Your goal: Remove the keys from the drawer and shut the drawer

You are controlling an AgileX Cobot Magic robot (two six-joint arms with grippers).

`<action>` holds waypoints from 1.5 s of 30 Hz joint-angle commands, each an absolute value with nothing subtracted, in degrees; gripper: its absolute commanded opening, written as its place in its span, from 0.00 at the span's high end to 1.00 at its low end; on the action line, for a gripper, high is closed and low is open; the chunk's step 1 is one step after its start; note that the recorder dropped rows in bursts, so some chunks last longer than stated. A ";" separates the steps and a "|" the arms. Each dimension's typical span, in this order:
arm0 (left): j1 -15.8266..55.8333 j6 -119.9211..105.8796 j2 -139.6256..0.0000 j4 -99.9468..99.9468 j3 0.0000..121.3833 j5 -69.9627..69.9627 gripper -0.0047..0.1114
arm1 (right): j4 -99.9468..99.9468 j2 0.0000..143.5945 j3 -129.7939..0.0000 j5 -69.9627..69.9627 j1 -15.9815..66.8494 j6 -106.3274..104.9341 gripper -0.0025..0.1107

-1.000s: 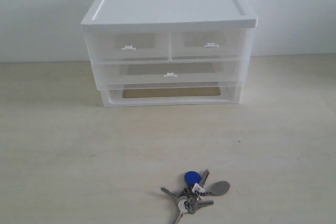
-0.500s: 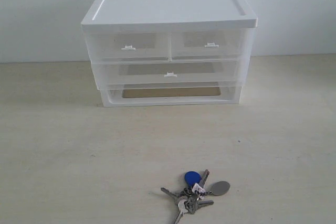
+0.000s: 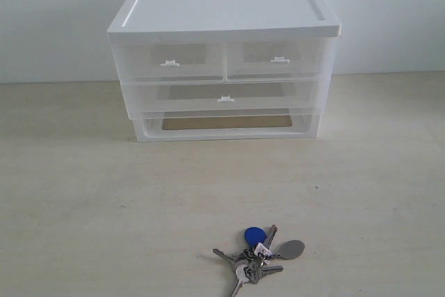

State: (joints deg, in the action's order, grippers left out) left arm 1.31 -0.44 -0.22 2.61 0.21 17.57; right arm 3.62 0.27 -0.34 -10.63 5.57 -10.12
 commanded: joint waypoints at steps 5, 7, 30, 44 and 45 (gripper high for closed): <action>1.14 -0.60 0.00 2.19 0.00 17.62 0.92 | 3.19 0.00 0.00 2.57 5.04 1.64 0.98; 1.14 -0.60 0.00 2.19 0.00 17.62 0.92 | 3.09 0.00 0.00 5.58 5.04 2.75 0.98; 1.14 -0.60 0.00 2.19 0.00 17.62 0.92 | 3.33 0.00 0.00 18.94 0.59 -2.02 0.98; 1.14 -0.60 0.00 2.19 0.00 17.62 0.92 | 3.33 0.00 0.00 18.94 0.59 -1.91 0.98; 1.14 -0.60 0.00 2.19 0.00 17.62 0.92 | 3.33 0.00 0.00 18.94 0.59 -1.91 0.98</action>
State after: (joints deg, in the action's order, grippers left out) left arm 1.31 -0.44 -0.22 2.61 0.21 17.57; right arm 2.70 0.27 0.02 18.98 0.74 -1.46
